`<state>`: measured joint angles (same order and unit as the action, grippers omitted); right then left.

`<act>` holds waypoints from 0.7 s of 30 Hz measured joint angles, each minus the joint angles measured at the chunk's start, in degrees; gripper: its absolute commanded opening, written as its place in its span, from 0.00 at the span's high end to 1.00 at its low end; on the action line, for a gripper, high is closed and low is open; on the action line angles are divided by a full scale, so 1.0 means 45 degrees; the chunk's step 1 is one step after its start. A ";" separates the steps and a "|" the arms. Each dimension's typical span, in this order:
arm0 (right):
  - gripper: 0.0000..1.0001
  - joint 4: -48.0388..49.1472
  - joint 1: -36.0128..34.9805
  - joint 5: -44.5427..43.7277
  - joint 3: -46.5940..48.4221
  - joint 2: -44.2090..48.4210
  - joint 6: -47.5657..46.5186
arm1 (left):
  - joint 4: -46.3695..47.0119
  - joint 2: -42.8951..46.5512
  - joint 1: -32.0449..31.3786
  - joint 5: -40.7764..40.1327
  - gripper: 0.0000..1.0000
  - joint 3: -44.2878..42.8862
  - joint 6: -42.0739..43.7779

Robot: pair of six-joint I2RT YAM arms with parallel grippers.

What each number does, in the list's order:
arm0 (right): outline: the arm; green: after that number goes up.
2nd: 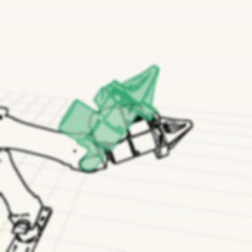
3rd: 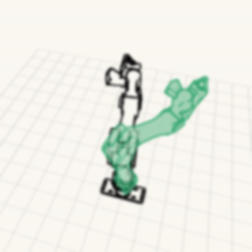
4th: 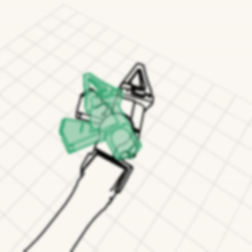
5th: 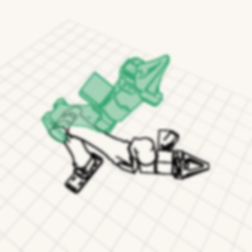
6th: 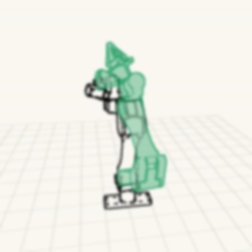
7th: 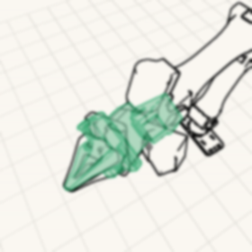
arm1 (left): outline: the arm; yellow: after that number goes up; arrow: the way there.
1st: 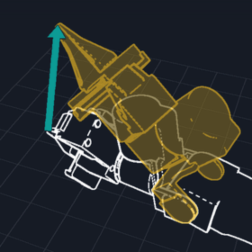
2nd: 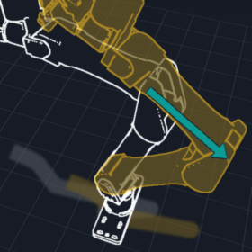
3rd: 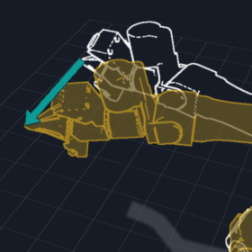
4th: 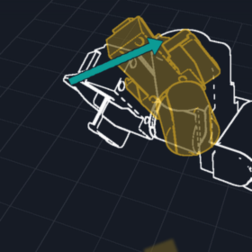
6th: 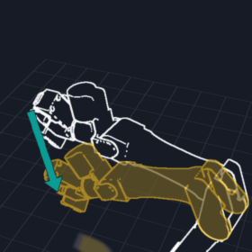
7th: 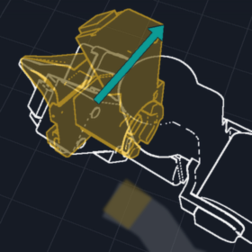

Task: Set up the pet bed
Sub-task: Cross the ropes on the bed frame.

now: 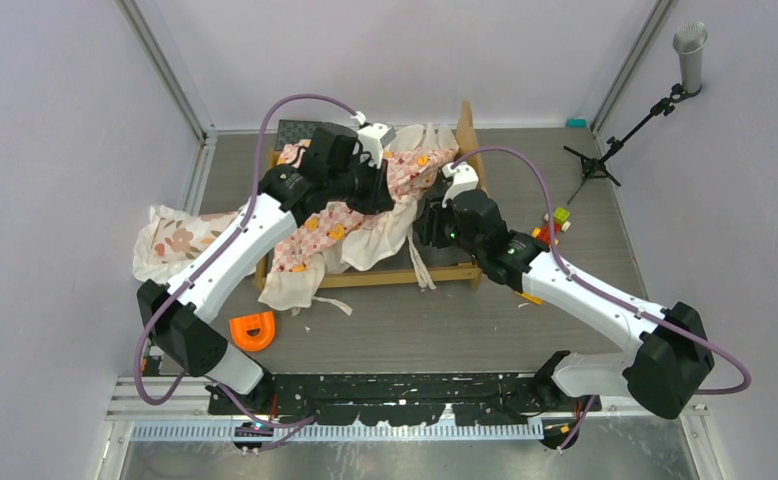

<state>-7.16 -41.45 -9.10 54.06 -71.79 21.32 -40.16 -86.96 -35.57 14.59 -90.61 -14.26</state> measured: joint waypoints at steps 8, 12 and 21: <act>0.54 0.0627 0.0262 0.0257 -0.0092 -0.0423 0.0015 | -0.0005 0.0024 0.0034 0.0000 1.00 0.0000 0.0000; 0.54 0.0733 0.0306 0.0641 -0.0160 -0.0476 0.0010 | -0.0005 0.0024 0.0083 0.0000 1.00 0.0005 0.0000; 0.54 0.1321 0.0321 0.1054 -0.0306 -0.0801 0.0015 | -0.0005 0.0024 0.0117 0.0005 1.00 0.0005 0.0000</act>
<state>-1.21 -40.01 -4.36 52.69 -75.40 21.39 -40.18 -86.85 -35.05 14.61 -90.59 -14.26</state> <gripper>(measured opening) 0.459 0.012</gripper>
